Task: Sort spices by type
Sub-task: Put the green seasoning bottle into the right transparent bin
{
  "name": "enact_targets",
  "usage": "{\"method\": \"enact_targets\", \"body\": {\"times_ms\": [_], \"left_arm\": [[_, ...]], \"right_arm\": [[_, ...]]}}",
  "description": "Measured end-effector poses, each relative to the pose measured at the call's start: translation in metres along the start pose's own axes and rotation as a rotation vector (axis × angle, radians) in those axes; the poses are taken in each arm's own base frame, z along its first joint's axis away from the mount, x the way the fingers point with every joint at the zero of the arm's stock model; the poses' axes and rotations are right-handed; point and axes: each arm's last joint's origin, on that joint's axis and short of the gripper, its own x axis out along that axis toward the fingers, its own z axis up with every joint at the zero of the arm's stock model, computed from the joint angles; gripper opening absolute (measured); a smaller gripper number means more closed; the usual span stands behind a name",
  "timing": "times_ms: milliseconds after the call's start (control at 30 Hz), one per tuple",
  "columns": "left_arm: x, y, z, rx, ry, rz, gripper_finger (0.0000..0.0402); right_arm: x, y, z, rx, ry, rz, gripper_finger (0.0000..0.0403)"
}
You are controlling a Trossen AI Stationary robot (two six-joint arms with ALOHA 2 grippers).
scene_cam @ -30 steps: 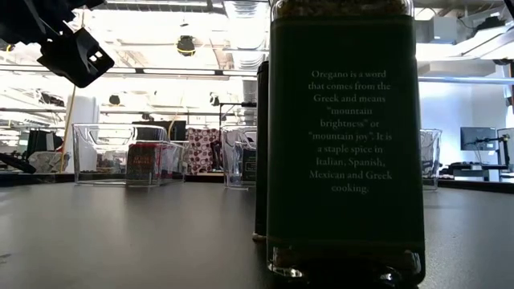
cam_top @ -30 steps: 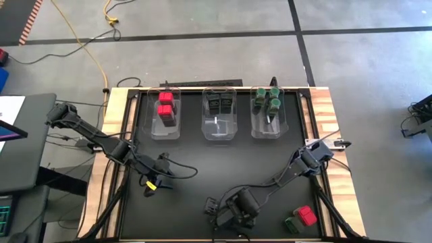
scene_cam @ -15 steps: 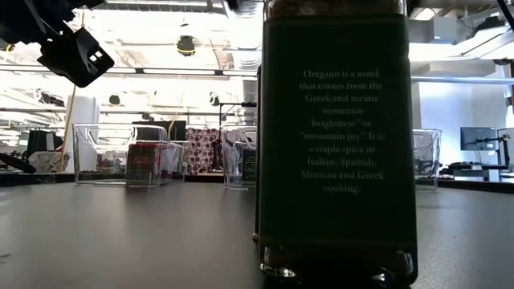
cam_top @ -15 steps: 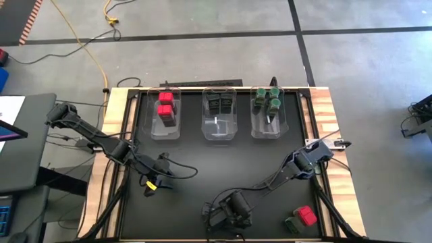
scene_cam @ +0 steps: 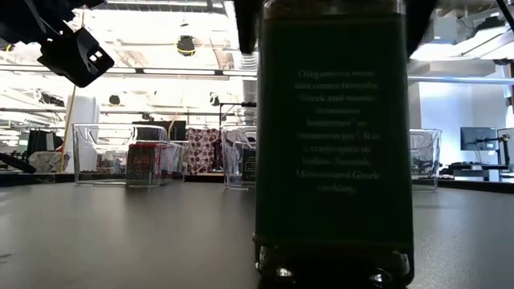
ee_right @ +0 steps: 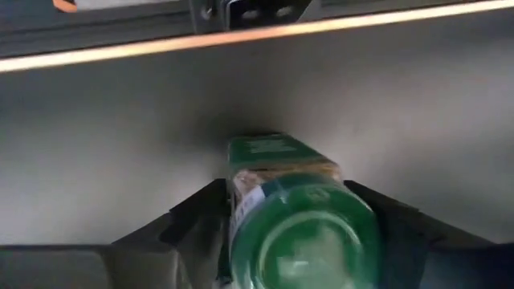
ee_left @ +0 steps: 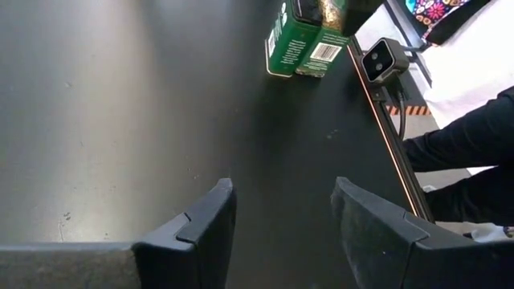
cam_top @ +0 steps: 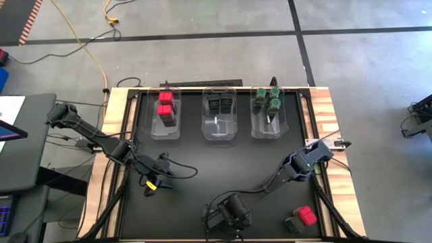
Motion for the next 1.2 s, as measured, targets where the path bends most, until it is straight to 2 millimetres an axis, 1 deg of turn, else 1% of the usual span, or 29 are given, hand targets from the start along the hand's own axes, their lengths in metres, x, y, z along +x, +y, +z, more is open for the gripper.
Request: {"method": "enact_targets", "body": {"times_ms": [167, 267, 300, 433, 533, 633, 700, 767, 867, 933, 1067, 1133, 1200], "left_arm": [[0.0, 0.0, 0.0, 0.0, 0.001, 0.0, 0.0194], [0.0, 0.0, 0.0, -0.001, 0.001, 0.0, 0.0194], [0.0, 0.0, 0.0, -0.001, 0.001, 0.0, 0.0194], [0.0, 0.0, 0.0, -0.001, 0.001, 0.001, 0.0194], [0.0, 0.0, 0.0, -0.002, 0.001, 0.001, 0.0194], [0.0, 0.0, 0.0, 0.001, 0.001, 0.0, 0.0194], [0.0, 0.0, 0.0, 0.016, 0.0, 0.0, 0.0194], [0.0, 0.0, 0.0, 0.022, 0.001, 0.0, 0.0194], [0.0, 0.0, 0.0, 0.023, 0.001, 0.001, 0.0194], [0.0, 0.0, 0.0, 0.021, 0.001, 0.0, 0.0194], [0.0, 0.0, 0.0, 0.019, 0.001, 0.0, 0.0194], [0.0, 0.0, 0.0, 0.019, 0.001, 0.0, 0.0194], [0.0, 0.0, 0.001, 0.018, -0.005, -0.002, 0.0194]], "right_arm": [[0.014, 0.005, -0.006, 0.005, 0.033, 0.04, 0.0248], [0.015, 0.005, -0.003, 0.019, 0.021, 0.023, 0.022], [0.015, 0.004, -0.003, 0.042, 0.017, 0.018, 0.0217], [0.012, 0.004, -0.003, 0.223, 0.02, 0.019, 0.0217], [0.002, 0.004, -0.002, 0.399, 0.031, 0.025, 0.0217], [-0.015, 0.005, -0.001, 0.557, 0.043, 0.03, 0.0217], [-0.031, 0.006, -0.001, 0.661, 0.008, 0.005, 0.0217], [-0.053, 0.006, 0.0, 0.745, -0.043, -0.03, 0.0217], [-0.091, 0.008, 0.0, 0.862, -0.119, -0.128, 0.0217], [-0.113, 0.011, -0.004, 0.936, -0.133, -0.2, 0.0217], [-0.151, 0.027, -0.02, 1.023, -0.025, -0.349, 0.0217], [-0.165, 0.036, -0.032, 1.045, 0.069, -0.387, 0.0217], [-0.174, 0.043, -0.045, 1.05, 0.154, -0.388, 0.0217]]}}
